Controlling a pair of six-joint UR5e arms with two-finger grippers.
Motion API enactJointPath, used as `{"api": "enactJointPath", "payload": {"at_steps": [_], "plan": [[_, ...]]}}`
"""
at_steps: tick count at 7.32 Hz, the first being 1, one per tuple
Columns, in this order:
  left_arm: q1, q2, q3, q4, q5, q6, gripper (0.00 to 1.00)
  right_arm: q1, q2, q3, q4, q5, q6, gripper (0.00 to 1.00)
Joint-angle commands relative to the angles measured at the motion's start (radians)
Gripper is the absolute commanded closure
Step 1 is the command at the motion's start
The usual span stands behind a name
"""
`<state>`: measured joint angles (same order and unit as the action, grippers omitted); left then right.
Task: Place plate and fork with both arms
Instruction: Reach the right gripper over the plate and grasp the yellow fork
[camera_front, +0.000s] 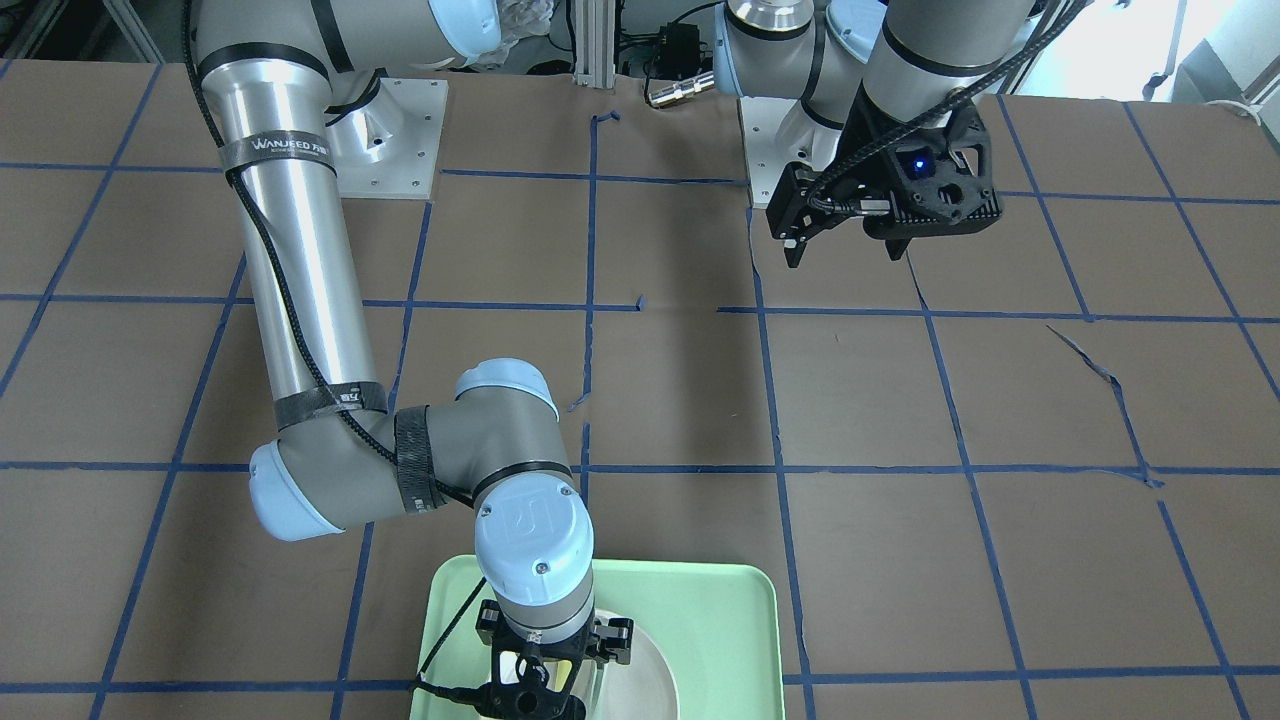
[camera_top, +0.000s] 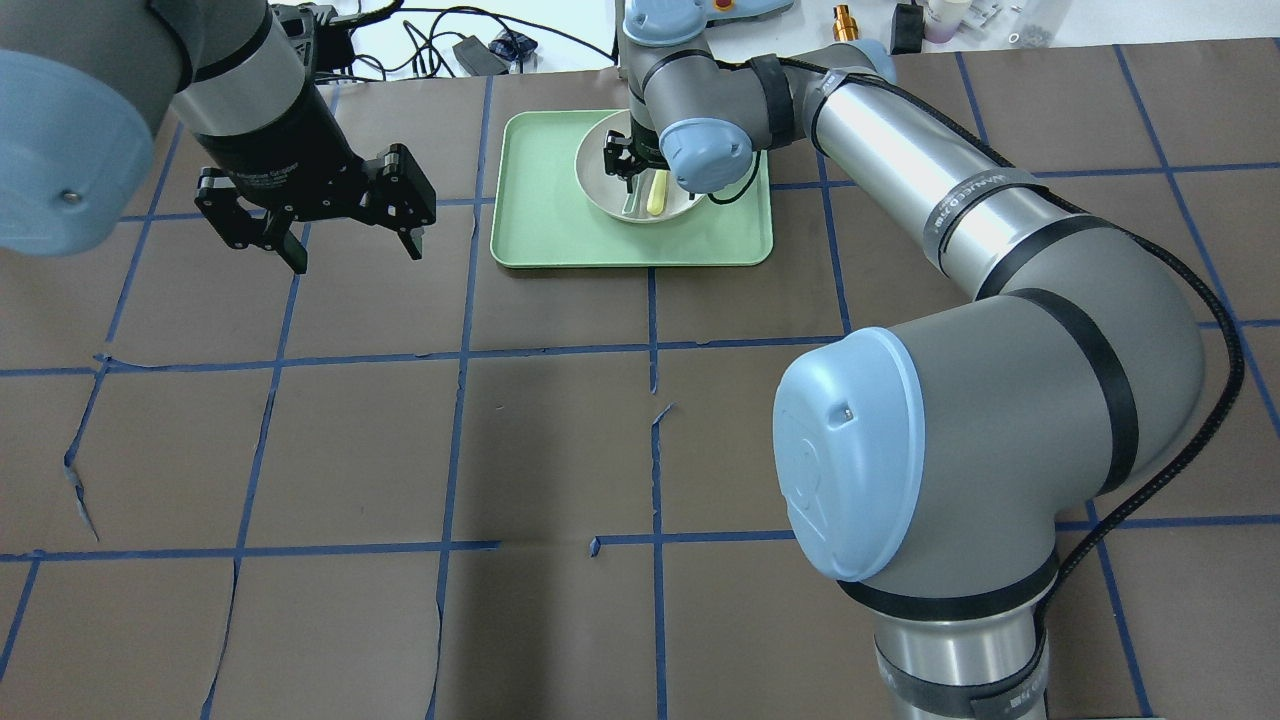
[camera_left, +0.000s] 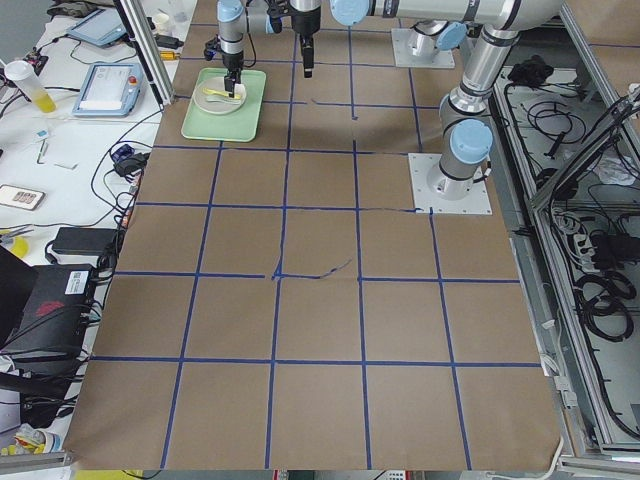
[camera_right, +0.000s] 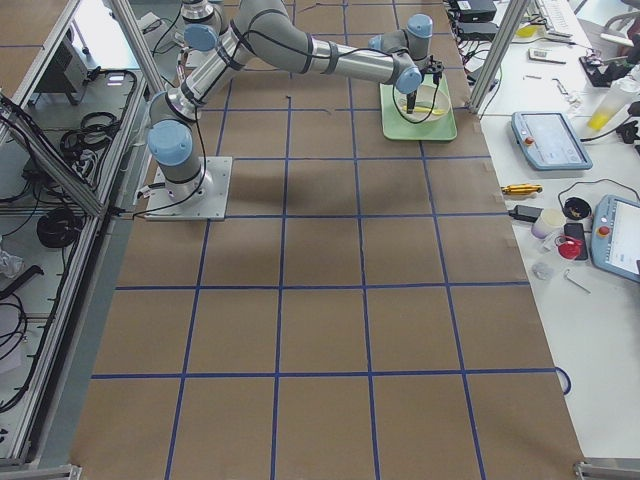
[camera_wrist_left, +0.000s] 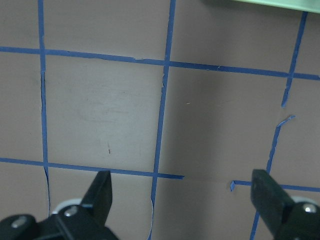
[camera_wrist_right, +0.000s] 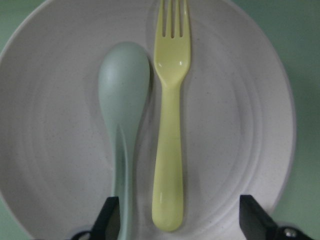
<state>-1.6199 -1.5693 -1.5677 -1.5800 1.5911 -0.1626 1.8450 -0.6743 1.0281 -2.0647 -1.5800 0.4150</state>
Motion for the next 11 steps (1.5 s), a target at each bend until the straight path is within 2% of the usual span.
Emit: {"api": "enactJointPath", "payload": {"at_steps": [1,3,6,11], "plan": [[0.000,0.000,0.000,0.000,0.000,0.000,0.00,-0.001,-0.001,-0.011,0.002,0.000,-0.048,0.18],[0.000,0.000,0.000,0.000,0.000,0.000,0.00,0.000,0.010,-0.020,0.002,0.000,-0.073,0.22],[0.000,-0.001,-0.002,0.000,0.000,-0.002,0.00,0.000,0.041,-0.048,0.002,0.000,-0.096,0.39],[0.000,-0.001,-0.002,-0.002,0.000,-0.002,0.00,0.000,0.045,-0.042,0.002,0.000,-0.116,0.46]]}}
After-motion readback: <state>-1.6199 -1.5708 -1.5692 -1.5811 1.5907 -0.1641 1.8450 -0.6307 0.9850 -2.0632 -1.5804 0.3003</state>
